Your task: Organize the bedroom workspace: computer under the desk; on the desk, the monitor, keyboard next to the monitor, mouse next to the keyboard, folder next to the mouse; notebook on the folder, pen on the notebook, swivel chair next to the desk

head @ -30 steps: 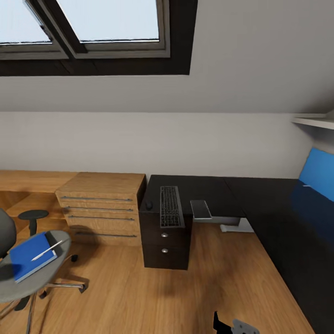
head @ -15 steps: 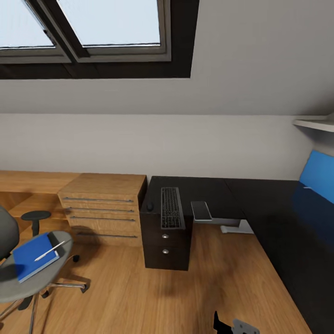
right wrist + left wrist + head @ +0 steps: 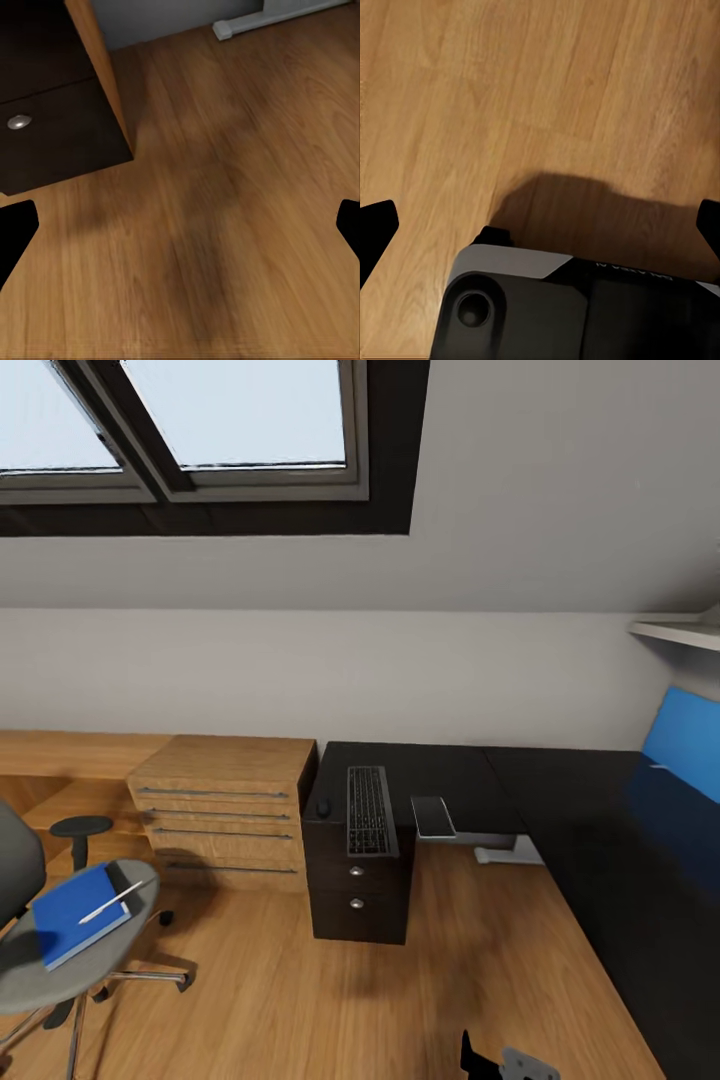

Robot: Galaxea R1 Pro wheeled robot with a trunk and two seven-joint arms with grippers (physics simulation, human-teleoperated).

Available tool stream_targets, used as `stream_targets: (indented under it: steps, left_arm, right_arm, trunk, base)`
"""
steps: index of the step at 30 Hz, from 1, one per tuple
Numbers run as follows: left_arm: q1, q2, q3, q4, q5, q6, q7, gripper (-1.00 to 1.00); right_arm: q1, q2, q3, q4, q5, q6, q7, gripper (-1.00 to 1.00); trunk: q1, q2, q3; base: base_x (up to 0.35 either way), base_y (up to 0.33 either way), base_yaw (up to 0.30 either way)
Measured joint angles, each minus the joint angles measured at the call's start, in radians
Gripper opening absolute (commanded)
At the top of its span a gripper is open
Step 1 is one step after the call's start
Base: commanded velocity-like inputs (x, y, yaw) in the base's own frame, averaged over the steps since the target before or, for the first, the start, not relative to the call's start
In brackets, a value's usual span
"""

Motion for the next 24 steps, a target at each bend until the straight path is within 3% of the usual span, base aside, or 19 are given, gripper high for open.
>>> stream_targets:
  steps: [10, 24]
  left_arm:
    - [0.0, -0.001, 0.0, 0.012, -0.001, 0.0, 0.0, 1.0]
    - [0.0, -0.001, 0.0, 0.014, 0.0, 0.0, 0.0, 1.0]
  right_arm:
    - [0.0, -0.001, 0.0, 0.0, 0.0, 0.0, 0.0, 1.0]
    - [0.0, -0.001, 0.0, 0.0, 0.0, 0.001, 0.0, 1.0]
  trunk:
    - [-0.038, 0.07, 0.031]
    - [-0.038, 0.07, 0.032]
  base:
    - [-0.266, 0.0, 0.0]
    - [-0.087, 0.0, 0.0]
